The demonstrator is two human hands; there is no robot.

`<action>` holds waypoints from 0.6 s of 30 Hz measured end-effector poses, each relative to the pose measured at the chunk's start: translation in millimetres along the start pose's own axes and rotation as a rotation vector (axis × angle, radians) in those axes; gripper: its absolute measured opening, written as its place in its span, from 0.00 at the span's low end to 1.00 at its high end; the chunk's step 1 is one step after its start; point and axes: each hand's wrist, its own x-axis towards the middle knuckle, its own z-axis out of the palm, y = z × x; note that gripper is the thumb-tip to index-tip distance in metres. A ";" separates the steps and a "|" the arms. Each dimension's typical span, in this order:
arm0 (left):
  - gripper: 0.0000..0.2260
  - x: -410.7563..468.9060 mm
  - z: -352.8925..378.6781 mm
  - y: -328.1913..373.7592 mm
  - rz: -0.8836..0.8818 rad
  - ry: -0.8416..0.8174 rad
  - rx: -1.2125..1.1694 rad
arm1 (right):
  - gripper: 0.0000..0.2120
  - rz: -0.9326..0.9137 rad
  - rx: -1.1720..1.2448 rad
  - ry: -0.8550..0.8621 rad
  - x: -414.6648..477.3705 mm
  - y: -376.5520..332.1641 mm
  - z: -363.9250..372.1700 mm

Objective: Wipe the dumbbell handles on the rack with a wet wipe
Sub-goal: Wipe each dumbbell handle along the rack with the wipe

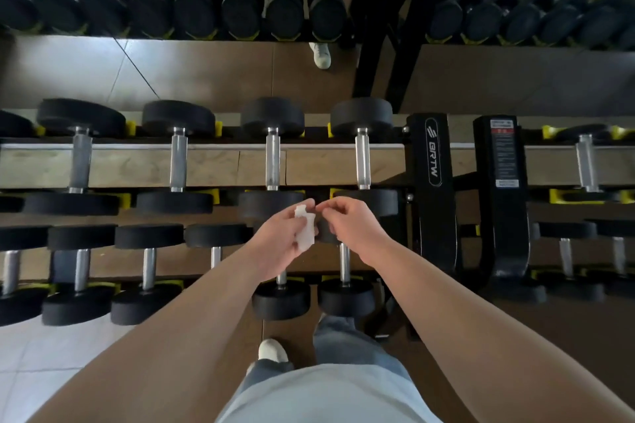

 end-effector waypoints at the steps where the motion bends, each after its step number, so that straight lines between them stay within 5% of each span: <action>1: 0.16 -4.7 -4.7 -6.0 0.022 0.009 0.047 | 0.09 -0.002 -0.028 0.030 -7.9 4.1 8.9; 12: 0.13 -50.5 -26.4 -77.9 0.070 0.005 0.255 | 0.15 0.169 0.148 -0.028 -89.5 64.7 42.8; 18: 0.15 -55.6 -15.0 -107.8 -0.019 -0.102 0.086 | 0.11 0.232 0.233 -0.025 -104.5 99.8 26.2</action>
